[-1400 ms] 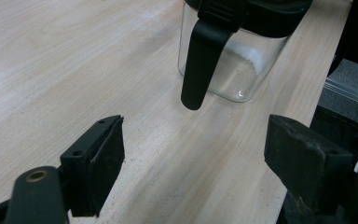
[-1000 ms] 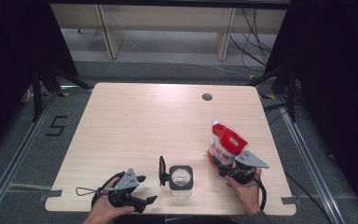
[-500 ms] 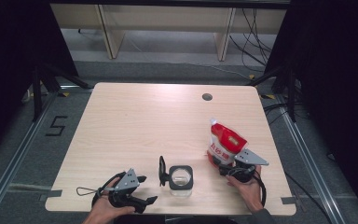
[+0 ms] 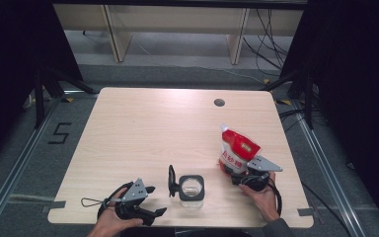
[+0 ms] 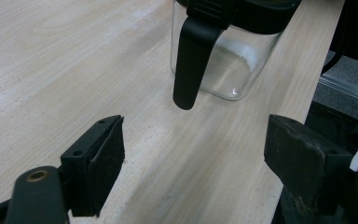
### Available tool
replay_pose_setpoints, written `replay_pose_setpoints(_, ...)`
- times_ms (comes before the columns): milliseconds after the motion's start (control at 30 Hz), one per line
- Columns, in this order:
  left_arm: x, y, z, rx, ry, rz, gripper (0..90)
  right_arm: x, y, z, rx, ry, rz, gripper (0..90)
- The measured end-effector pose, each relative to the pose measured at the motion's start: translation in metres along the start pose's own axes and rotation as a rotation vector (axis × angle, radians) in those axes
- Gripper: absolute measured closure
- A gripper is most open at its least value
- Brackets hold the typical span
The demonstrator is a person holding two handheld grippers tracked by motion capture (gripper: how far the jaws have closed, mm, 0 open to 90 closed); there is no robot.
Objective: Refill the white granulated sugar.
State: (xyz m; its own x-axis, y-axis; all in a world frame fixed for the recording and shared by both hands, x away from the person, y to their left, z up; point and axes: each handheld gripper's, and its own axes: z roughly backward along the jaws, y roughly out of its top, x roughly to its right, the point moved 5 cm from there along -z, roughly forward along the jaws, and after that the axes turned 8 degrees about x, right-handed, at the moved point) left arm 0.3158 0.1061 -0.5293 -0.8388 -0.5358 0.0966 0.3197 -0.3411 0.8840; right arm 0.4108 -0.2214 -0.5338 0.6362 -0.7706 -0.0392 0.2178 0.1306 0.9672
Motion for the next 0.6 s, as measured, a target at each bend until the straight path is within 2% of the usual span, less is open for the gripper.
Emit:
replay_pose_setpoints(33,0.0012,-0.0004,-0.0003,0.000,0.004,0.022,19.7,-0.0008,-0.0002,0.0000,0.000,0.000,-0.017,32.4)
replay_pose_setpoints(67,0.0011,-0.0002,-0.0004,0.001,0.002,0.018,19.7,-0.0008,-0.0002,0.0010,-0.013,0.001,-0.027,32.4)
replay_pose_setpoints(100,0.0003,-0.0002,-0.0001,-0.002,0.006,0.005,19.7,0.0007,0.0001,0.0006,-0.011,0.002,-0.014,32.3)
replay_pose_setpoints(133,0.0013,-0.0001,-0.0002,0.002,0.002,0.011,19.7,0.0016,0.0000,-0.0004,-0.007,0.007,-0.001,32.2)
replay_pose_setpoints(167,0.0004,0.0000,-0.0001,-0.001,-0.003,-0.006,19.7,0.0010,0.0000,0.0000,-0.018,0.002,-0.007,32.1)
replay_pose_setpoints(200,-0.0010,0.0000,0.0002,-0.008,-0.004,-0.023,19.7,0.0020,0.0003,-0.0016,-0.006,0.007,0.007,32.0)
replay_pose_setpoints(233,-0.0008,0.0001,0.0000,-0.006,-0.002,-0.017,19.7,0.0008,-0.0003,-0.0005,-0.019,-0.003,-0.002,31.8)
replay_pose_setpoints(333,-0.0006,0.0003,0.0002,-0.003,-0.001,-0.020,19.7,0.0026,0.0008,-0.0030,0.001,0.010,0.027,31.4)
replay_pose_setpoints(367,-0.0011,0.0001,0.0003,-0.007,-0.004,-0.021,19.7,0.0014,0.0000,-0.0016,-0.023,0.004,0.004,31.4)
replay_pose_setpoints(400,-0.0001,-0.0003,0.0000,-0.007,0.003,0.002,19.7,0.0001,-0.0001,-0.0009,-0.038,0.005,-0.017,31.4)
replay_pose_setpoints(467,0.0009,0.0003,-0.0004,0.004,0.004,0.012,19.7,0.0022,0.0004,-0.0026,-0.021,0.013,-0.002,32.0)
replay_pose_setpoints(500,-0.0006,0.0002,0.0008,-0.007,0.004,-0.006,19.7,0.0029,0.0005,-0.0021,-0.025,0.010,0.010,32.5)
replay_pose_setpoints(533,-0.0005,0.0005,0.0005,0.000,0.002,-0.005,19.7,-0.0002,0.0002,-0.0009,-0.038,0.000,-0.017,33.2)
replay_pose_setpoints(567,0.0002,0.0002,0.0006,0.001,0.007,0.012,19.7,0.0019,0.0012,-0.0028,-0.023,0.011,0.013,34.0)
replay_pose_setpoints(600,0.0001,0.0004,0.0010,-0.003,0.003,0.012,19.7,0.0018,0.0024,-0.0027,-0.022,-0.001,0.024,34.4)
